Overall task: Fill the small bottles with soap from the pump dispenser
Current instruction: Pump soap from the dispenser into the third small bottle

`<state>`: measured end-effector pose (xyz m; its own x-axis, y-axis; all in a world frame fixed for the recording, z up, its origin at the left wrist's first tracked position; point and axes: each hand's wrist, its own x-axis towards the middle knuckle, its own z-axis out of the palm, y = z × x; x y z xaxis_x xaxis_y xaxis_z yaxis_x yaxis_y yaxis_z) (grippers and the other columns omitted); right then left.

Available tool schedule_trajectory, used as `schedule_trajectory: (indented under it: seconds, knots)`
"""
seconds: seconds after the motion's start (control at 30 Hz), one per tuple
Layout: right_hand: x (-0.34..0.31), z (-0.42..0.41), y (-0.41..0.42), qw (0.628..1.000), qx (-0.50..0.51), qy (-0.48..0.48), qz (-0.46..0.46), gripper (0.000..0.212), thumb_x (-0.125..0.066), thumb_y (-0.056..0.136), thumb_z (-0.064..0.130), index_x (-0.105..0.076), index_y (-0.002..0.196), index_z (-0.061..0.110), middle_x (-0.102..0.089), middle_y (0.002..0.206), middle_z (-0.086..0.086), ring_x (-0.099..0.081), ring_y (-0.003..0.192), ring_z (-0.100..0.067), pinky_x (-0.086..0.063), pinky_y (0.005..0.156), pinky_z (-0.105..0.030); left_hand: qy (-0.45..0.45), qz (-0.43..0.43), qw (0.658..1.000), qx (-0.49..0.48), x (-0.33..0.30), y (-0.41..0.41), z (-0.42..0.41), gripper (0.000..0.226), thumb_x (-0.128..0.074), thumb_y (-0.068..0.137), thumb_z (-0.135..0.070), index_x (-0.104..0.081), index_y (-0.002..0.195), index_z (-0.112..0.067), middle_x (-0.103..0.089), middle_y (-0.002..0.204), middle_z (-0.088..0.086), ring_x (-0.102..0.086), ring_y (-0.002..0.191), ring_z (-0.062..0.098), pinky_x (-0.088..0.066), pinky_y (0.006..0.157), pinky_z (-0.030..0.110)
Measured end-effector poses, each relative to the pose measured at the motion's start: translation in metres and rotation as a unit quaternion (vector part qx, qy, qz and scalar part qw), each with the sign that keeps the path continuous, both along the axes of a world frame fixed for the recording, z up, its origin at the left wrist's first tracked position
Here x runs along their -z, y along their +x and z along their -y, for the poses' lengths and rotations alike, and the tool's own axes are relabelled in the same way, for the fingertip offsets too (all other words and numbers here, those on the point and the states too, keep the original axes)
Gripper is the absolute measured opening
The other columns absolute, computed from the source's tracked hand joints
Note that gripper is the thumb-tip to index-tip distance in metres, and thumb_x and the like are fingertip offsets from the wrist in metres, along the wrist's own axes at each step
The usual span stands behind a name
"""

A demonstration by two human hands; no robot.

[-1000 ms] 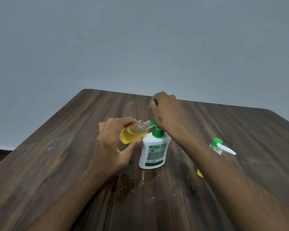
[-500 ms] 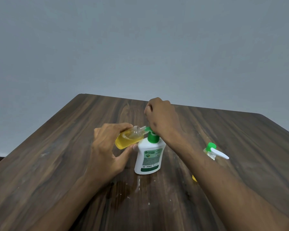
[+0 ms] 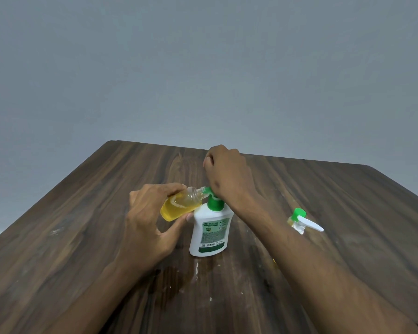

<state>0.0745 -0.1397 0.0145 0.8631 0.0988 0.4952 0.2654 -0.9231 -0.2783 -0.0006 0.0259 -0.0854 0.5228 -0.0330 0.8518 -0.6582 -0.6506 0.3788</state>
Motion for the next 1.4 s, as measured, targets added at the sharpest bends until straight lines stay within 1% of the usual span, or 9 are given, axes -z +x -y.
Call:
schedule_trajectory:
  seconds: [0.37, 0.53, 0.67, 0.8, 0.9, 1.03, 1.17, 1.3, 1.4]
  knots:
    - [-0.0032, 0.0017, 0.0006, 1.0, -0.007, -0.014, 0.004, 0.018, -0.046, 0.098, 0.017, -0.062, 0.089, 0.016, -0.061, 0.079, -0.001, -0.058, 0.068, -0.022, -0.04, 0.053, -0.032, -0.004, 0.003, 1.0, -0.001, -0.001, -0.0009, 0.0013, 0.041, -0.08, 0.086, -0.036, -0.071, 0.119, -0.015, -0.07, 0.115, -0.009, -0.064, 0.104, 0.014, -0.045, 0.089, 0.041]
    - [0.0012, 0.0, 0.0021, 1.0, 0.0, 0.0, -0.008, 0.02, -0.047, 0.097, 0.017, -0.064, 0.087, 0.018, -0.063, 0.077, 0.001, -0.061, 0.066, -0.02, -0.054, 0.057, -0.036, 0.003, 0.002, 1.0, -0.005, -0.0022, -0.0013, 0.0014, 0.041, -0.085, 0.083, -0.029, -0.071, 0.119, -0.014, -0.071, 0.115, -0.008, -0.065, 0.104, 0.016, -0.045, 0.087, 0.045]
    - [-0.002, 0.0003, 0.0036, 1.0, -0.004, -0.015, 0.016, 0.015, -0.05, 0.095, 0.015, -0.061, 0.085, 0.017, -0.06, 0.077, 0.0, -0.057, 0.063, -0.019, -0.044, 0.05, -0.033, -0.003, -0.001, 1.0, -0.004, -0.0021, -0.0021, 0.0009, 0.042, -0.085, 0.083, -0.029, -0.07, 0.119, -0.014, -0.07, 0.114, -0.008, -0.064, 0.103, 0.016, -0.045, 0.088, 0.045]
    - [0.0018, -0.0001, 0.0026, 1.0, -0.005, -0.002, -0.006, 0.018, -0.048, 0.093, 0.019, -0.063, 0.084, 0.02, -0.064, 0.075, 0.001, -0.063, 0.062, -0.02, -0.058, 0.056, -0.041, 0.0, -0.004, 1.0, -0.007, -0.0027, -0.0024, 0.0015, 0.042, -0.086, 0.083, -0.029, -0.071, 0.119, -0.014, -0.071, 0.114, -0.008, -0.064, 0.103, 0.015, -0.045, 0.088, 0.044]
    - [-0.001, 0.0019, 0.0031, 1.0, -0.003, -0.015, 0.007, 0.015, -0.049, 0.095, 0.016, -0.061, 0.085, 0.017, -0.062, 0.074, -0.001, -0.058, 0.061, -0.018, -0.044, 0.049, -0.031, 0.001, -0.006, 1.0, -0.007, -0.0029, -0.0027, 0.0013, 0.042, -0.085, 0.083, -0.028, -0.071, 0.119, -0.013, -0.071, 0.115, -0.007, -0.065, 0.104, 0.015, -0.045, 0.089, 0.042]
    - [0.0018, 0.0015, 0.0035, 1.0, -0.013, -0.003, -0.005, 0.017, -0.047, 0.095, 0.02, -0.063, 0.086, 0.019, -0.064, 0.077, 0.0, -0.064, 0.065, -0.021, -0.057, 0.057, -0.038, 0.005, -0.005, 1.0, -0.007, -0.0042, -0.0037, 0.0015, 0.042, -0.085, 0.083, -0.028, -0.071, 0.119, -0.013, -0.071, 0.115, -0.007, -0.064, 0.104, 0.015, -0.044, 0.09, 0.038]
    - [0.0004, 0.0023, 0.0043, 1.0, -0.003, -0.013, 0.014, 0.017, -0.049, 0.097, 0.018, -0.061, 0.085, 0.017, -0.062, 0.074, 0.0, -0.059, 0.061, -0.017, -0.04, 0.048, -0.029, 0.006, -0.009, 1.0, -0.007, -0.0041, -0.004, 0.0014, 0.043, -0.085, 0.083, -0.028, -0.07, 0.12, -0.012, -0.07, 0.116, -0.008, -0.064, 0.105, 0.014, -0.044, 0.091, 0.035]
    - [0.0028, 0.0006, 0.0042, 1.0, -0.008, -0.01, 0.003, 0.018, -0.047, 0.095, 0.019, -0.062, 0.085, 0.02, -0.063, 0.075, 0.001, -0.062, 0.062, -0.019, -0.057, 0.056, -0.039, 0.013, -0.011, 1.0, -0.008, -0.0037, -0.0035, 0.0012, 0.043, -0.085, 0.082, -0.029, -0.07, 0.119, -0.013, -0.071, 0.115, -0.007, -0.065, 0.104, 0.016, -0.044, 0.091, 0.037]
    - [-0.0002, 0.0025, 0.0033, 1.0, -0.006, -0.02, 0.016, 0.015, -0.05, 0.095, 0.015, -0.061, 0.085, 0.017, -0.062, 0.075, -0.001, -0.059, 0.063, -0.02, -0.046, 0.051, -0.032, 0.008, -0.01, 1.0, -0.008, -0.0034, -0.0028, 0.0013, 0.043, -0.085, 0.083, -0.029, -0.07, 0.119, -0.012, -0.071, 0.115, -0.007, -0.065, 0.104, 0.016, -0.044, 0.091, 0.039]
